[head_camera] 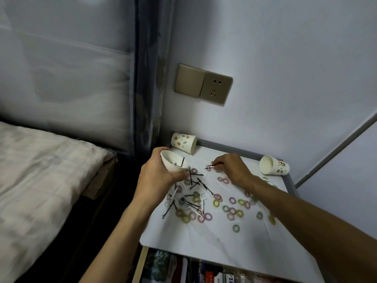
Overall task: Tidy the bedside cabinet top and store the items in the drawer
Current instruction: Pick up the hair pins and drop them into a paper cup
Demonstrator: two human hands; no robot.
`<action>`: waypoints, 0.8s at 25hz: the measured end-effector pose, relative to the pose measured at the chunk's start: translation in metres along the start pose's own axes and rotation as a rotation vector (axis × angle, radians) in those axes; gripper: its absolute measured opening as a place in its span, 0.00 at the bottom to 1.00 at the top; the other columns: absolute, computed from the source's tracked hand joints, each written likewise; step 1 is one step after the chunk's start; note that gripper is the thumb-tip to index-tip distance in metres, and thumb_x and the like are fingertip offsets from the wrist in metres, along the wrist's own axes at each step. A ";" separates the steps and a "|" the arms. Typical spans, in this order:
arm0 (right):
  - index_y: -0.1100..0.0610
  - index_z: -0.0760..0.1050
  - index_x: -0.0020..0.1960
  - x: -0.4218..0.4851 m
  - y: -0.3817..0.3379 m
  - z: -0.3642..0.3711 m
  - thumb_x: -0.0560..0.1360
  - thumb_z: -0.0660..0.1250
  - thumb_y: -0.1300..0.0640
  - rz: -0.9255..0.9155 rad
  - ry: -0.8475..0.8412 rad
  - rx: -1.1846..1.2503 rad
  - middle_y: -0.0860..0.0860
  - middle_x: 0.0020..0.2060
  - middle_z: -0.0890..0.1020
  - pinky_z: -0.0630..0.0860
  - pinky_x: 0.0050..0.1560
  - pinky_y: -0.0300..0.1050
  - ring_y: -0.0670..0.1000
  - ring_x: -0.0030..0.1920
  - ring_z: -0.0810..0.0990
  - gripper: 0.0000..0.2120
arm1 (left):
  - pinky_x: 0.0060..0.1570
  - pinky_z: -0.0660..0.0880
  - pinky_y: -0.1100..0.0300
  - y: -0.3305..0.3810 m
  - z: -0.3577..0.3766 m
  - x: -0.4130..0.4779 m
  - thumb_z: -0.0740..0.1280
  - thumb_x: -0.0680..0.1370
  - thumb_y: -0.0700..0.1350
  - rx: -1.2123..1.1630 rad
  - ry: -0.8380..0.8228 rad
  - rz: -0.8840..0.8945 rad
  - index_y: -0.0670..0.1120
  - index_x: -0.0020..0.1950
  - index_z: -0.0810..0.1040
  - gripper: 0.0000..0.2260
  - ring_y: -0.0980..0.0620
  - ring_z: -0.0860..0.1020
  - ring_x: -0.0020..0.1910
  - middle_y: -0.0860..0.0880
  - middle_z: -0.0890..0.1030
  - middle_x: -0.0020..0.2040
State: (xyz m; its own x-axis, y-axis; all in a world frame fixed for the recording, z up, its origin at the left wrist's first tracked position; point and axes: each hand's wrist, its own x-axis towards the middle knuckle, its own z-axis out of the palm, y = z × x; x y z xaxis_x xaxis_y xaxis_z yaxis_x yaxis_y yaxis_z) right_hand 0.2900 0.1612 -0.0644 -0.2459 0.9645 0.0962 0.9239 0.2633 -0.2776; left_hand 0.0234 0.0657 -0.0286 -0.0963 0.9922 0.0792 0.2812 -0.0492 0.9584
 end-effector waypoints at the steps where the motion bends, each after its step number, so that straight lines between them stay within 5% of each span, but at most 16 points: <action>1: 0.57 0.85 0.47 0.001 -0.002 0.001 0.74 0.71 0.59 -0.007 -0.002 0.007 0.50 0.42 0.86 0.77 0.45 0.42 0.47 0.43 0.83 0.04 | 0.33 0.70 0.71 0.000 -0.001 0.000 0.81 0.61 0.49 0.000 0.004 0.000 0.57 0.57 0.72 0.29 0.62 0.77 0.44 0.58 0.79 0.45; 7: 0.55 0.85 0.46 0.007 -0.027 0.013 0.72 0.74 0.59 -0.049 -0.020 0.132 0.46 0.40 0.85 0.68 0.40 0.24 0.35 0.37 0.77 0.03 | 0.34 0.69 0.70 -0.001 -0.003 0.001 0.82 0.60 0.49 0.006 0.017 -0.002 0.57 0.57 0.71 0.30 0.63 0.76 0.43 0.59 0.78 0.45; 14: 0.53 0.85 0.45 0.000 -0.038 0.037 0.71 0.75 0.58 0.115 -0.026 0.218 0.46 0.38 0.84 0.75 0.45 0.41 0.43 0.40 0.80 0.03 | 0.31 0.69 0.77 -0.001 -0.002 0.001 0.81 0.60 0.50 -0.003 0.016 0.008 0.56 0.57 0.71 0.30 0.63 0.76 0.42 0.60 0.77 0.45; 20: 0.54 0.82 0.44 0.000 -0.041 0.043 0.75 0.71 0.53 0.111 -0.038 0.004 0.50 0.41 0.82 0.73 0.42 0.45 0.52 0.44 0.80 0.05 | 0.32 0.70 0.76 0.000 -0.001 -0.001 0.81 0.61 0.50 -0.014 0.009 0.013 0.56 0.57 0.72 0.29 0.63 0.77 0.42 0.59 0.78 0.45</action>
State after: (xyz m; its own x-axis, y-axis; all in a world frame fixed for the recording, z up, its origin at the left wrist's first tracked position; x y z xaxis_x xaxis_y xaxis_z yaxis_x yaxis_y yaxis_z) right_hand 0.2395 0.1515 -0.0937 -0.1538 0.9877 0.0281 0.9448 0.1553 -0.2885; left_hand 0.0223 0.0649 -0.0285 -0.1011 0.9904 0.0938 0.2690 -0.0636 0.9610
